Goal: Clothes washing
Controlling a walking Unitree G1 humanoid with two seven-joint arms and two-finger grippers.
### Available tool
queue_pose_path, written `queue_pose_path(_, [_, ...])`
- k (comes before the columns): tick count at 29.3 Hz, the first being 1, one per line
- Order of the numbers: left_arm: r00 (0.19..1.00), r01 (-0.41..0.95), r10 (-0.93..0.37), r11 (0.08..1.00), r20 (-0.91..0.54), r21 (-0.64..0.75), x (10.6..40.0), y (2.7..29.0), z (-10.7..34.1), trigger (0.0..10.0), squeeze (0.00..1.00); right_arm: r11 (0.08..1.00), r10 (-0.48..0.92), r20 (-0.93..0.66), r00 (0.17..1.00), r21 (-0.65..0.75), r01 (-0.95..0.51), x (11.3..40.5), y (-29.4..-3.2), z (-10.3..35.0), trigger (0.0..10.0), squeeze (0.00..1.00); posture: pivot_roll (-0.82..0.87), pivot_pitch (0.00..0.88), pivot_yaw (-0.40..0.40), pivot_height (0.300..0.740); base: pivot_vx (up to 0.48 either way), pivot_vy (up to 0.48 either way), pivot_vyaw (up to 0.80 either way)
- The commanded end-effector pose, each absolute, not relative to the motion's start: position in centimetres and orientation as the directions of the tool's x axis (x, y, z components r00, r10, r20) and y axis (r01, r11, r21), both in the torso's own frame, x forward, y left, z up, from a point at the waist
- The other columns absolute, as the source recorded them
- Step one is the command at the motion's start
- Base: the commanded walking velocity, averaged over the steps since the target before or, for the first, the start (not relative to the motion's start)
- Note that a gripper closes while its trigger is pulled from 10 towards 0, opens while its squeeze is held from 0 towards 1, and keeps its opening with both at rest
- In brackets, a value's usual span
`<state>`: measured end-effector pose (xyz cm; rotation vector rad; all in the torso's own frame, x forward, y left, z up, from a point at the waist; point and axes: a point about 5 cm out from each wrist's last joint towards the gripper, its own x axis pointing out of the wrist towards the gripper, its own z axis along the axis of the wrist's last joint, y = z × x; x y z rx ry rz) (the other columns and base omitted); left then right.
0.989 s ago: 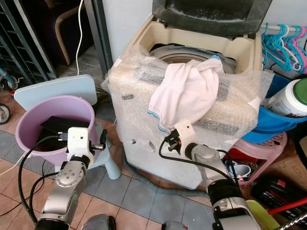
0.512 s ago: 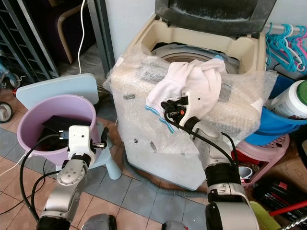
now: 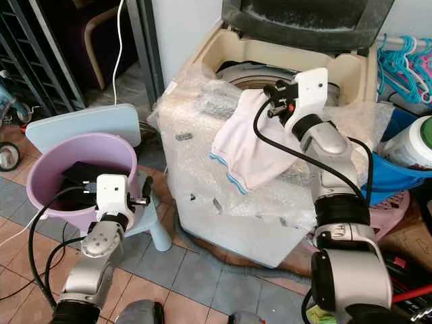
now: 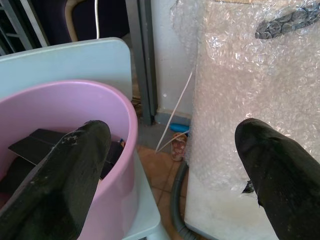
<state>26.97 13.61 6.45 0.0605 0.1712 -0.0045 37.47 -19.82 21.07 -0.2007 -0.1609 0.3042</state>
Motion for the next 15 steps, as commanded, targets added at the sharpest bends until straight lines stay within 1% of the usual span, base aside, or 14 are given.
queue_pose_path(1, [0.984, 0.008, 0.003, 0.998, -0.176, 0.06, 26.8, 13.6, 6.3, 10.0, 0.0, 0.926, 0.307, 0.102, 0.946, -0.26, -0.272, 37.6, -19.5, 20.7, 10.0, 0.0, 0.02, 0.006, -0.005, 0.74, 0.0, 0.0, 0.0])
queue_pose_path(3, [0.984, 0.009, 0.002, 0.998, -0.176, 0.06, 26.8, 13.5, 6.3, 10.0, 0.0, 0.928, 0.292, 0.074, 0.953, -0.265, -0.264, 37.6, -19.6, 20.0, 10.0, 0.0, 0.03, 0.008, -0.006, 0.74, 0.0, 0.0, 0.0])
queue_pose_path(4, [0.984, 0.012, -0.002, 0.998, -0.176, 0.058, 26.7, 13.4, 6.3, 10.0, 0.0, 0.925, 0.27, 0.014, 0.963, -0.281, -0.255, 37.5, -19.8, 18.6, 10.0, 0.0, 0.03, 0.009, -0.005, 0.74, 0.0, 0.0, 0.0])
queue_pose_path(9, [0.984, 0.015, -0.004, 0.998, -0.176, 0.058, 26.7, 13.4, 6.3, 10.0, 0.0, 0.89, 0.347, -0.079, 0.934, -0.285, -0.355, 36.9, -18.6, 16.2, 10.0, 0.0, 0.02, 0.015, -0.003, 0.74, 0.0, 0.0, 0.0])
queue_pose_path(15, [0.984, 0.013, -0.002, 0.998, -0.177, 0.059, 26.7, 13.5, 6.3, 10.0, 0.0, 0.862, 0.351, -0.206, 0.913, -0.309, -0.401, 36.4, -17.8, 13.7, 10.0, 0.0, 0.02, 0.016, -0.005, 0.74, 0.0, 0.0, 0.0])
